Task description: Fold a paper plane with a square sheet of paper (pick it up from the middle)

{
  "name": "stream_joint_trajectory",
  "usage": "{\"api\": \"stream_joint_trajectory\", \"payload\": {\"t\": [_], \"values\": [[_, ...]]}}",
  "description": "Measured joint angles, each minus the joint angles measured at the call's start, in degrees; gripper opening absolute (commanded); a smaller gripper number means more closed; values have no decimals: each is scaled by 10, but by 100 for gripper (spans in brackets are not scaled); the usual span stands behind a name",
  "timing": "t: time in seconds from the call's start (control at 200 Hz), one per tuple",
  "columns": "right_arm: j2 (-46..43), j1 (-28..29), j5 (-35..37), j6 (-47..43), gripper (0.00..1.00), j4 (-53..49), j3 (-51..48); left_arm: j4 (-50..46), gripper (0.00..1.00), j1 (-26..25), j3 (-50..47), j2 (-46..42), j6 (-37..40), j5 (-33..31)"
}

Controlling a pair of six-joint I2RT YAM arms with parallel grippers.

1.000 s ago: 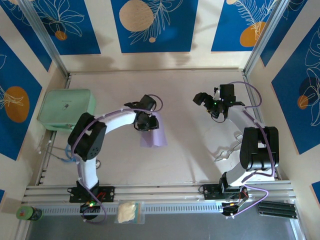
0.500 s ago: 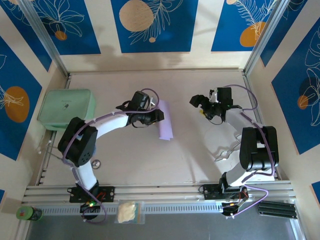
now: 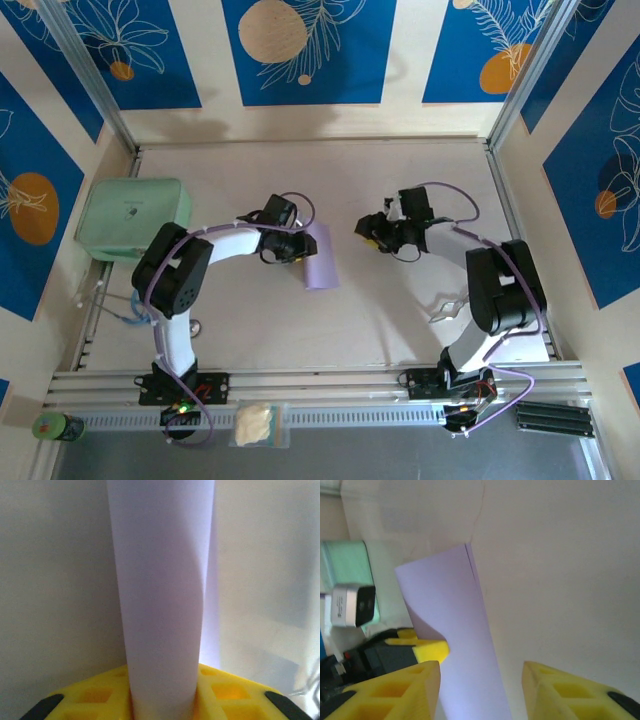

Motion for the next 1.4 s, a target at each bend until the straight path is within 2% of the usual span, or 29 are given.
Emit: {"api": "stream_joint_trajectory", "payload": {"t": [0.1, 0.24, 0.63, 0.89, 1.016, 1.156, 1.291, 1.401], "values": [[33, 22, -4, -2, 27, -2, 14, -16, 29, 0, 3, 3, 11, -7], [80, 48, -11, -8, 20, -13, 53, -31, 29, 0, 18, 6, 23, -12], [153, 96, -14, -30, 14, -55, 135, -46, 27, 1, 30, 18, 38, -11], [188, 107, 1, -42, 13, -88, 148, -53, 29, 1, 36, 21, 42, -11], [194, 108, 5, -47, 12, -101, 161, -66, 34, 1, 46, 24, 51, -9], [197, 110, 16, -52, 12, -116, 169, -85, 54, 1, 56, 23, 54, -19], [197, 113, 22, -52, 12, -120, 171, -98, 62, -1, 44, -5, 34, -64], [197, 113, 22, -51, 12, -120, 171, -94, 63, -1, 12, -29, 3, -78]]}}
